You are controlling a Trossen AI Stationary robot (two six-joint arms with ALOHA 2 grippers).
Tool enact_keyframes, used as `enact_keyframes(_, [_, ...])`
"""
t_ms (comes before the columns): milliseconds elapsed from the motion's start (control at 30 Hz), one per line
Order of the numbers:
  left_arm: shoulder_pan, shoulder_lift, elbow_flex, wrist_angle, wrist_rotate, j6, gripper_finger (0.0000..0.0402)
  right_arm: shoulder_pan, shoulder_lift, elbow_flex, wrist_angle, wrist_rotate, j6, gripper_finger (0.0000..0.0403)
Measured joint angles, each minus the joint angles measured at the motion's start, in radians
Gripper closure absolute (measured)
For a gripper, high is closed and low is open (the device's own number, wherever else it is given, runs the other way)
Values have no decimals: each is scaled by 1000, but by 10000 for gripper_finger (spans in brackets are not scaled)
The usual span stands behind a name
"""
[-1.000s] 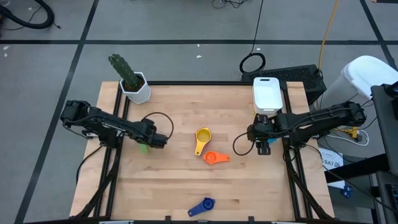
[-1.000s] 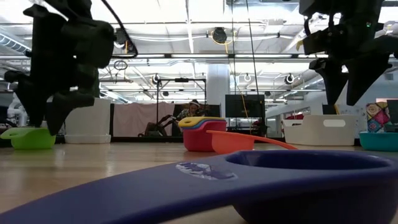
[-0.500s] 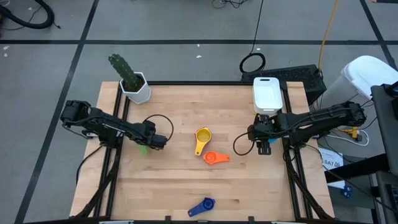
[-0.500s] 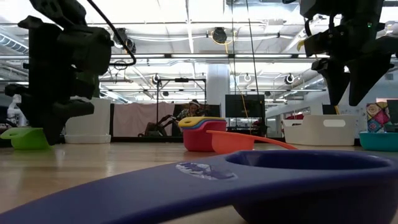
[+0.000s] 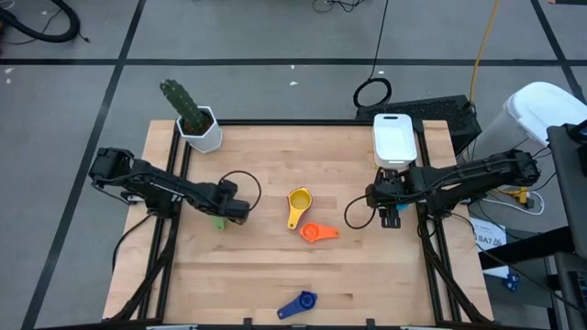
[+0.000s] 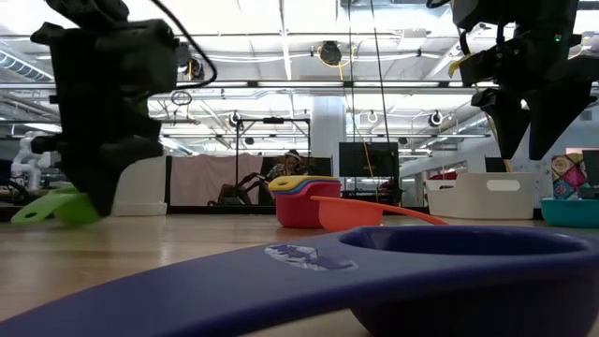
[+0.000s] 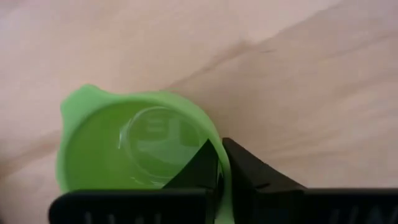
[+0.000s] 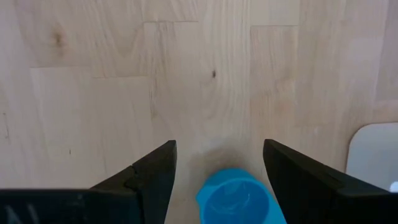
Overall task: Nest measuring cups in basket
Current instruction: Stack the green measuring cup on top of the yellow measuring cup
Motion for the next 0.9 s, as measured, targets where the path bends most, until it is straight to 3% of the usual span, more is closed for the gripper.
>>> enact_keyframes(233, [-27,0,121,47,-40,59,391,0,0,0,1,3,-6,170])
enact_keyframes(533, [-60,15,418,55,-162,195,393,0,0,0,3,5,-6,170])
enact_keyframes(700, [-68,128,571,42,-213,272,393,0,0,0,-28,4,7,170])
enact_keyframes(900, [-47,358,803,-52,-158,334,393,0,0,0,-158,6,34,170])
